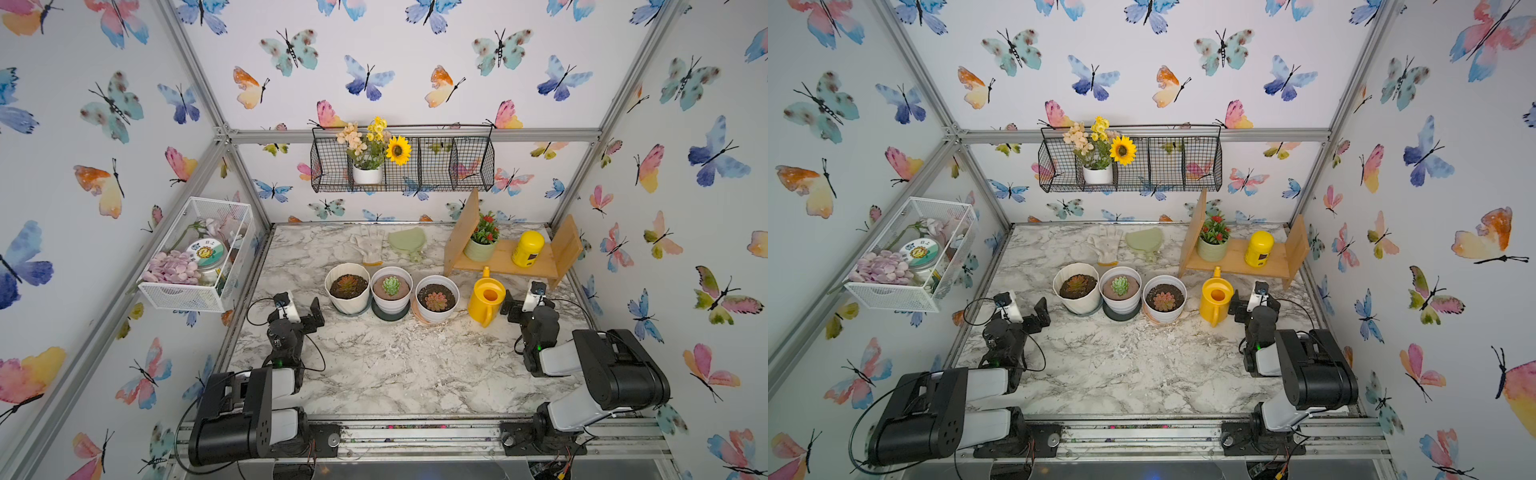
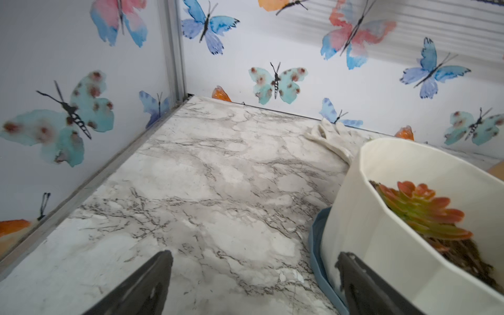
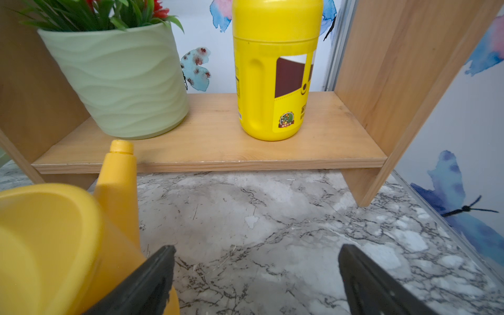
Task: Water the succulent around the soil edge
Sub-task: Reset both arms
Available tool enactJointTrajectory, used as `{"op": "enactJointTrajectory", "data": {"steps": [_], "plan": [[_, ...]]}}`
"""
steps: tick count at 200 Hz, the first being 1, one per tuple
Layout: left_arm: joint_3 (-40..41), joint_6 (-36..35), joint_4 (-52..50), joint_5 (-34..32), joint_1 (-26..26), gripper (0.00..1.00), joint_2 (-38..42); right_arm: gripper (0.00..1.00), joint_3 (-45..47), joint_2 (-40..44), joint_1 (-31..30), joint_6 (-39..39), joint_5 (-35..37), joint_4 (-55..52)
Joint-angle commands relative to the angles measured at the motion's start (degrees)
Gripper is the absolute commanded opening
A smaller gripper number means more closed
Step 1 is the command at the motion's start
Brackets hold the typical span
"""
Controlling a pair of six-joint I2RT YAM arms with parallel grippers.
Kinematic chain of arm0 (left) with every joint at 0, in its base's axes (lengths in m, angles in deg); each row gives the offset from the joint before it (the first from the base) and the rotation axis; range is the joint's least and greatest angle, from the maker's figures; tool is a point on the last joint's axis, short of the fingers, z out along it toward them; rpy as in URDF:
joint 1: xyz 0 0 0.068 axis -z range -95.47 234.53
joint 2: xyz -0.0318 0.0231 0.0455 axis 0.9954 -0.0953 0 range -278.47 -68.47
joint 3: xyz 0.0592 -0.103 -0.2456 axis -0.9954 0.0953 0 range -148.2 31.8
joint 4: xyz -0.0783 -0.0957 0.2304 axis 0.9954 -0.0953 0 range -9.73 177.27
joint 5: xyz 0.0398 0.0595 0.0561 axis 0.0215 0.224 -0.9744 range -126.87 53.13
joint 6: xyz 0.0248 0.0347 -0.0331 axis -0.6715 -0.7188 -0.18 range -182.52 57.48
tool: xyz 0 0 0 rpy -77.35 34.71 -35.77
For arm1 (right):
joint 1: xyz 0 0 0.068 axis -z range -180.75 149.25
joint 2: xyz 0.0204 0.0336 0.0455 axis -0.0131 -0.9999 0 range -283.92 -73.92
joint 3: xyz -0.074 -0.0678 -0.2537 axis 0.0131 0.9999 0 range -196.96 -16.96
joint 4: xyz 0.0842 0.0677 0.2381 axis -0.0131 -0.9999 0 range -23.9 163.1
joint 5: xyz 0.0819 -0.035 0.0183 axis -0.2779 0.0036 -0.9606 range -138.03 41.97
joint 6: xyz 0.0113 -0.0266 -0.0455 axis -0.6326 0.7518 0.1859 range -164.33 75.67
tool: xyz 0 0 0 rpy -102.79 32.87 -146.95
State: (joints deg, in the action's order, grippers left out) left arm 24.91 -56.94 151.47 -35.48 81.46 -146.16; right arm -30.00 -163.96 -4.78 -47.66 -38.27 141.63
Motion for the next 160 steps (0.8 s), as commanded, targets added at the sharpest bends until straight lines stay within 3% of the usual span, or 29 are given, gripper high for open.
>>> {"op": "enactJointTrajectory", "data": {"steps": [1, 13, 32, 51, 65, 81, 160], "plan": [[-2.2, -4.4, 6.0, -0.4, 2.5, 0.99, -5.2, 0.98, -1.1, 0.2, 0.3, 0.7, -1.4, 0.0], [-5.3, -4.9, -4.4, -3.1, 4.1, 0.98, -2.3, 0.98, -1.0, 0.2, 0.2, 0.7, -1.3, 0.0], [-3.3, -5.1, 4.1, -3.5, 4.3, 0.98, -5.0, 0.98, -1.0, 0.2, 0.2, 0.7, -1.4, 0.1], [-5.5, -4.9, -4.5, -3.4, 4.3, 0.98, -2.6, 0.98, -1.0, 0.2, 0.2, 0.7, -1.7, 0.0], [-4.3, -5.1, 0.6, -3.5, 4.3, 0.99, -4.0, 0.98, -1.1, 0.2, 0.2, 0.8, -1.8, -0.1], [-5.2, -4.9, -3.8, -3.5, 4.3, 0.98, -2.6, 0.98, -1.2, 0.1, 0.2, 0.9, -2.0, -0.1], [-5.1, -5.0, -2.9, -3.7, 4.4, 0.98, -2.9, 0.98, -1.2, 0.1, 0.2, 0.9, -2.0, -0.1]]}}
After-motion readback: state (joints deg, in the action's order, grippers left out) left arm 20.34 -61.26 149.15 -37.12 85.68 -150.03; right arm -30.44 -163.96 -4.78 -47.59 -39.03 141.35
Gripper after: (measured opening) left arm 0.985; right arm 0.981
